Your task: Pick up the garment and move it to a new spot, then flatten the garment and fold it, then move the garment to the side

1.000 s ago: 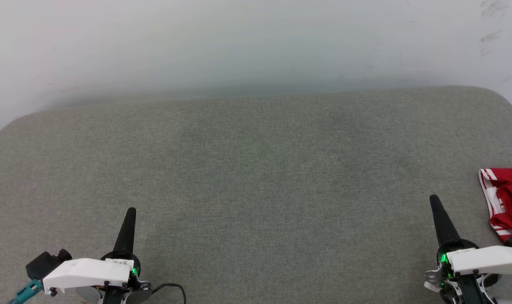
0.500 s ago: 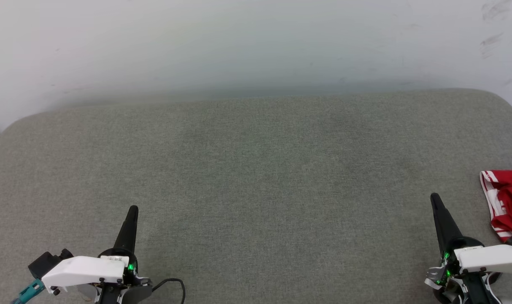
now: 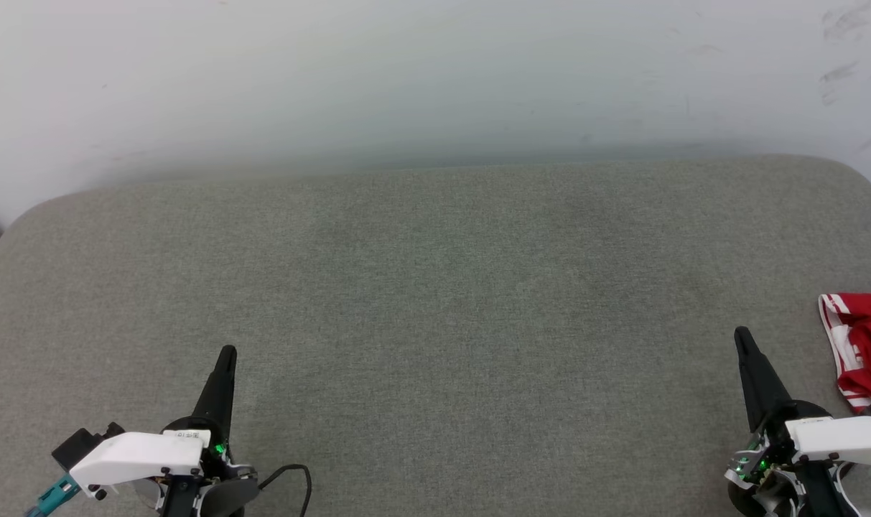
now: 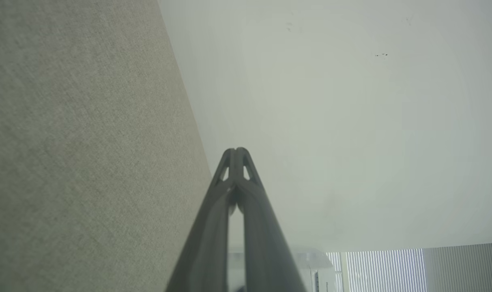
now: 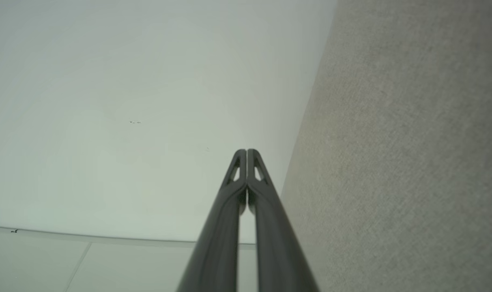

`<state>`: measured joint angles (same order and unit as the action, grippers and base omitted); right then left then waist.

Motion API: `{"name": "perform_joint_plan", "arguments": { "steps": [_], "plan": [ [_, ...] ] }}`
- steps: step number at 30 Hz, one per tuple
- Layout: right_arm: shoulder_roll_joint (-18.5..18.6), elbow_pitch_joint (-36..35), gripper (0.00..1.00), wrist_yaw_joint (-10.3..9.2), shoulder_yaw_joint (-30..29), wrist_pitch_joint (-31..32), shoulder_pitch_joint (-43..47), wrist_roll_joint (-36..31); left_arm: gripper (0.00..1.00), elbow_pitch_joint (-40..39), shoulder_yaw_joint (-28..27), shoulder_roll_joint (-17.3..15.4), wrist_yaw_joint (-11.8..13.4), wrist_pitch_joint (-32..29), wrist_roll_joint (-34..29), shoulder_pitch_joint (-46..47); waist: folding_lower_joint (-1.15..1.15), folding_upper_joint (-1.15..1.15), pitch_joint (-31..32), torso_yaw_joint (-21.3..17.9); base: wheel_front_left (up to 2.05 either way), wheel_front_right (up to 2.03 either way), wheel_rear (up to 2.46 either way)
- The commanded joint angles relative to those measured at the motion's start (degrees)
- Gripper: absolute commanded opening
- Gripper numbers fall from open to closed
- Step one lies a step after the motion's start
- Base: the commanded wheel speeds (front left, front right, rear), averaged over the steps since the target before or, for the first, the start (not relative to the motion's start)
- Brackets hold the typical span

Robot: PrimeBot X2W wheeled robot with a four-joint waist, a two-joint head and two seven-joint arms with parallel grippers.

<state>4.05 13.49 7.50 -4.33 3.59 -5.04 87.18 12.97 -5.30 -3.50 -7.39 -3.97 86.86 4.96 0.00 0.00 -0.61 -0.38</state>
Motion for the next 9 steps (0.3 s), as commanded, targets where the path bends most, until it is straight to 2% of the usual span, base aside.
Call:
{"name": "perform_joint_plan", "arguments": {
  "steps": [1,9],
  "plan": [
    [0.1,0.1,0.0,-0.02,-0.2,0.4,-1.2,1.0,0.0,0.1,-0.1,-0.2,-0.2,-0.4,1.0,0.9,0.0,0.0,0.0,0.0,0.0,0.0,0.0],
    [0.0,0.3,0.0,-0.02,-0.5,1.2,-1.1,4.2,0.0,0.8,-0.2,-0.2,-0.2,-1.3,4.0,1.3,0.0,0.0,0.2,0.2,0.0,0.0,0.0]
  ]
}}
